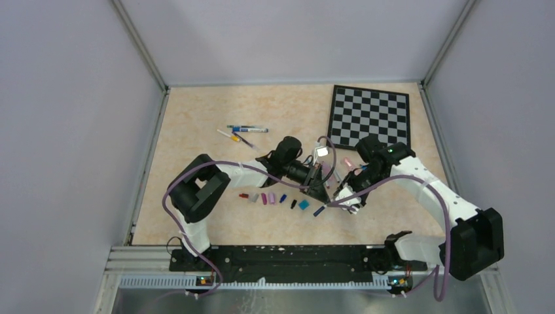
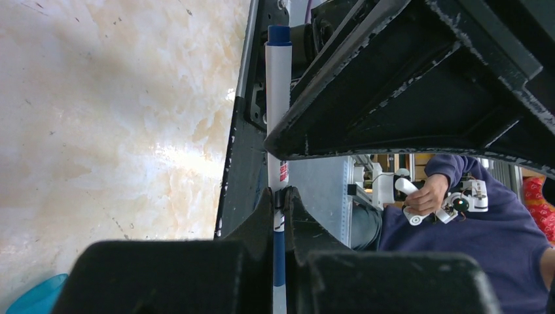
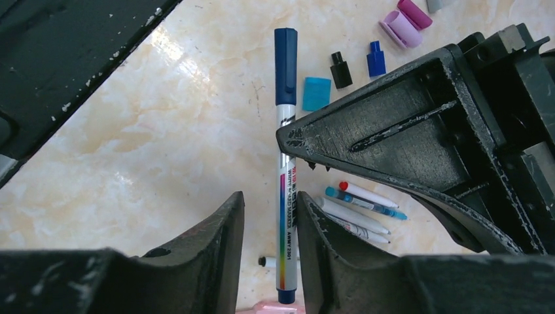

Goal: Open the pen caps
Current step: Pick up the pen from the center of the board.

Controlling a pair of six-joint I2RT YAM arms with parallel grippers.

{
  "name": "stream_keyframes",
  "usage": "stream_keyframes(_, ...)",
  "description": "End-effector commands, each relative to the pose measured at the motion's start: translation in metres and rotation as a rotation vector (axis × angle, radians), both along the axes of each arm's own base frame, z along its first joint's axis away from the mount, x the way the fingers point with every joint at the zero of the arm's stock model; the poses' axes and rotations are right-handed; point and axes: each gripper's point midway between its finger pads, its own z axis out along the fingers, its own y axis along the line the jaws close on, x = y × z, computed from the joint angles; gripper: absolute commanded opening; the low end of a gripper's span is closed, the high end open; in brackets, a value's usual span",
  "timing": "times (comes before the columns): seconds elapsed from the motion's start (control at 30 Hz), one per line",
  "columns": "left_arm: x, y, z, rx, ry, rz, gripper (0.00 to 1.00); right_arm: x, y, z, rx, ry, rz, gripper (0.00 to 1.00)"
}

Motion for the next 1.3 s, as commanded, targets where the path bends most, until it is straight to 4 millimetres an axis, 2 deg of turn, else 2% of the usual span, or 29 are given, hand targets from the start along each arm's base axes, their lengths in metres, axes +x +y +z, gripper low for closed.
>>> stream_keyframes(0.0, 0.002, -0.009, 0.023, -0.088, -0.050, -0.030, 0.00, 0.001, 0.003, -0.004, -0.012, -0.023, 0.015, 0.32)
stream_keyframes(0.3, 0.000, -0.010, 0.026, -0.098, -0.044, -0.034, 0.00, 0.000, 0.006, -0.007, -0.013, -0.016, 0.016, 0.20)
stream_keyframes(0.5, -0.001, -0.009, 0.030, -0.105, -0.045, -0.026, 0.04, -0.006, 0.008, -0.004, 0.011, 0.007, 0.003, 0.05)
stream_keyframes(0.57, -0.002, -0.008, 0.035, -0.122, -0.051, -0.020, 0.12, -0.011, 0.009, -0.002, 0.028, 0.031, -0.014, 0.00)
stream_keyframes(0.8, 0.004, 0.003, 0.061, -0.177, -0.159, 0.091, 0.49, -0.033, 0.013, 0.015, 0.162, 0.179, -0.122, 0.00)
stream_keyframes(0.93, 0.016, 0.016, 0.073, -0.176, -0.273, 0.182, 0.56, -0.039, 0.010, 0.016, 0.205, 0.265, -0.220, 0.00)
stream_keyframes(1.07, 0.041, 0.034, 0.085, -0.118, -0.447, 0.351, 0.64, -0.034, 0.009, 0.018, 0.245, 0.331, -0.349, 0.00)
stream_keyframes(1.2, 0.057, 0.059, 0.102, -0.102, -0.559, 0.521, 0.83, -0.024, 0.006, 0.028, 0.310, 0.402, -0.482, 0.00)
stream_keyframes(1.27, 0.059, 0.070, 0.108, -0.126, -0.585, 0.587, 0.97, -0.023, 0.006, 0.032, 0.333, 0.463, -0.539, 0.00)
